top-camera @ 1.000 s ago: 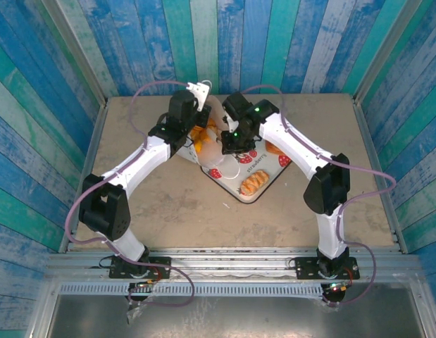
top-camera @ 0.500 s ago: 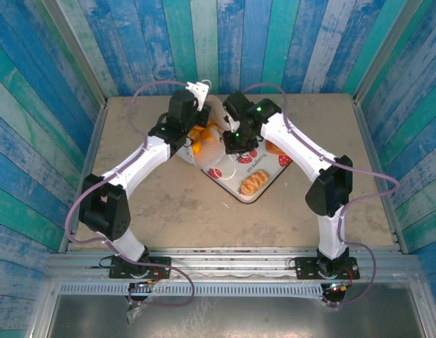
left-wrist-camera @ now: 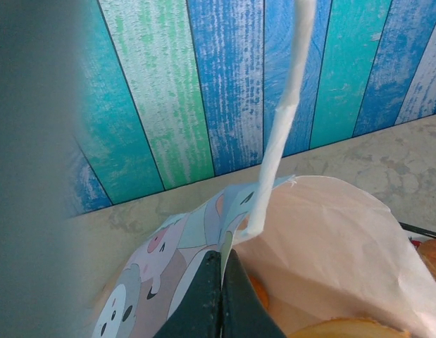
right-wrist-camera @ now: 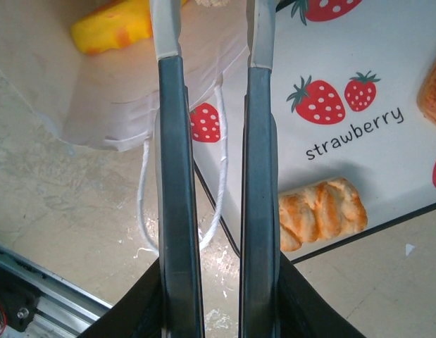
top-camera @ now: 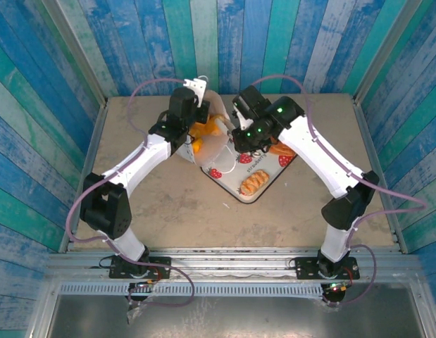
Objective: Take the fake bread out of the paper bag
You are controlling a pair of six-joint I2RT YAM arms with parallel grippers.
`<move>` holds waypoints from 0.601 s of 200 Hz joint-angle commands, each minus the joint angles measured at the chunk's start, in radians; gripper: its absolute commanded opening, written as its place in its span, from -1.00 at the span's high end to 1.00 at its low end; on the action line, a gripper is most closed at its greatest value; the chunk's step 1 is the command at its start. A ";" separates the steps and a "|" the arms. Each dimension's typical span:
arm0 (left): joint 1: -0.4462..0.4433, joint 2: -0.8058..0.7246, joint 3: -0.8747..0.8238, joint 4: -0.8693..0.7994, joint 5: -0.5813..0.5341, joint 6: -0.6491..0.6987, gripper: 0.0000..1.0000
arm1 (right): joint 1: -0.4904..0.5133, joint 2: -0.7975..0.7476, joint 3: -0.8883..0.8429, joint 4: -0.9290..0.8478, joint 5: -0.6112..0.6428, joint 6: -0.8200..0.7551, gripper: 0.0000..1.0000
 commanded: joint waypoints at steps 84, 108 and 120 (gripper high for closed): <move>-0.003 0.055 0.082 -0.013 -0.103 -0.059 1.00 | 0.012 -0.235 -0.106 -0.013 0.023 -0.046 0.86; -0.001 0.052 0.087 -0.016 -0.111 -0.061 1.00 | 0.013 -0.281 -0.127 -0.016 0.065 -0.043 0.87; -0.002 0.052 0.088 -0.017 -0.110 -0.060 1.00 | 0.012 -0.302 -0.135 -0.016 0.086 -0.041 0.87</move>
